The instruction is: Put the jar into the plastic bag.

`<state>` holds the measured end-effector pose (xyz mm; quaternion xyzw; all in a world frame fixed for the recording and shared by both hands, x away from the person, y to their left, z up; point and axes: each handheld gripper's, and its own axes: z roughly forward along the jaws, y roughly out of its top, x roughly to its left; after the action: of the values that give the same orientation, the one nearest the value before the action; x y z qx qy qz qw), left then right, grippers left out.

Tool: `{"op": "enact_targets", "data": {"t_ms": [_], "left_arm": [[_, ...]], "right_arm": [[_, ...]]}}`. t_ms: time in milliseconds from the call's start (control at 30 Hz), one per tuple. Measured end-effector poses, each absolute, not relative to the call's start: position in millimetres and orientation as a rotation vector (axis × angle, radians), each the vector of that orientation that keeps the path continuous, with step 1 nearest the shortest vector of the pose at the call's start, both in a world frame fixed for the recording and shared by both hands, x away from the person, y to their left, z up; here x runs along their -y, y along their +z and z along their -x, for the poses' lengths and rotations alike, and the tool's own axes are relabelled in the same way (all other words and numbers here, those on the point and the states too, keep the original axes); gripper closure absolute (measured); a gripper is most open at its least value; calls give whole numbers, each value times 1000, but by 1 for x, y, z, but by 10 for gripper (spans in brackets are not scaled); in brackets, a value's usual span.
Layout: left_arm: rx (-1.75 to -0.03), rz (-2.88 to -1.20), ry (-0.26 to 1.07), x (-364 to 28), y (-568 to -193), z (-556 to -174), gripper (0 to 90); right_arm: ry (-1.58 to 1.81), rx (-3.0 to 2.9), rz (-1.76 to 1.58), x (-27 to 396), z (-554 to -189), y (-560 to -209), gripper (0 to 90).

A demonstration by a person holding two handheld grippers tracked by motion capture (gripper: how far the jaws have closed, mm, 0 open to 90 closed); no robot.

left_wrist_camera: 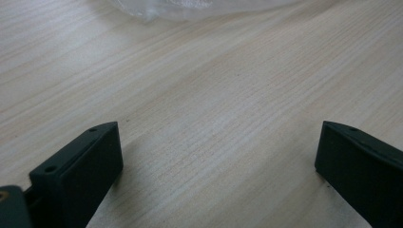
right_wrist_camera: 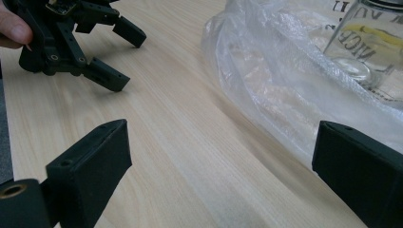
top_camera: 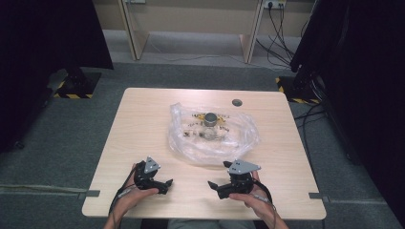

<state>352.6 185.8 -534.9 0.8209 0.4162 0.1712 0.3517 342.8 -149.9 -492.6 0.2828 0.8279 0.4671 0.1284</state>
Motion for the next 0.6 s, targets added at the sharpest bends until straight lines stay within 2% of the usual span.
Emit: {"op": "enact_targets", "data": {"t_ms": [600], "left_arm": [[-1077,-2125,443,-186,-535,-353,13]], "right_arm": [[1363,-2388,-876,169,-337,-497,59]]}}
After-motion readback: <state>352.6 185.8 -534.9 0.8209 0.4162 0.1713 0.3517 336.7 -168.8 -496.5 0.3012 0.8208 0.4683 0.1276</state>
